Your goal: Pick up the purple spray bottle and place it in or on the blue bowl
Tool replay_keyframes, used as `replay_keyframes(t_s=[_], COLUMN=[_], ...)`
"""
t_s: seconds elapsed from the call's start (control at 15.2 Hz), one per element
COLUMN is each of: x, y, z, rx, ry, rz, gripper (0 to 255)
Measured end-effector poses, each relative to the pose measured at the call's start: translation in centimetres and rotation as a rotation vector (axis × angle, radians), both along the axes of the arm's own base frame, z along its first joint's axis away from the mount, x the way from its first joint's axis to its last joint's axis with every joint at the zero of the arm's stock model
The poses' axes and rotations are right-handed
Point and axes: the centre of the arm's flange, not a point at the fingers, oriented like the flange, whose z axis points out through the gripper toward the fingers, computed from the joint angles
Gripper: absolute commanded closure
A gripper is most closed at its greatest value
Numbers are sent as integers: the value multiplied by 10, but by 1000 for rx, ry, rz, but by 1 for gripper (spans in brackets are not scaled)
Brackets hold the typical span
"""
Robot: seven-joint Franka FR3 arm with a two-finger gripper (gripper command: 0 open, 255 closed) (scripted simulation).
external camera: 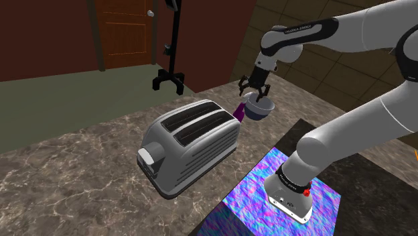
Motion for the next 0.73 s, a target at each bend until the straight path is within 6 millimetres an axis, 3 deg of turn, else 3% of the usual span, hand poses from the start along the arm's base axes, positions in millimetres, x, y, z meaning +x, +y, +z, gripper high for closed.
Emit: replay_keyframes(t_s=[0.26,0.73], x=[-6,-6], y=[-28,-25], z=[-50,-95], rx=[60,73], ry=[17,20], rz=[-179,-224], gripper=[0,0])
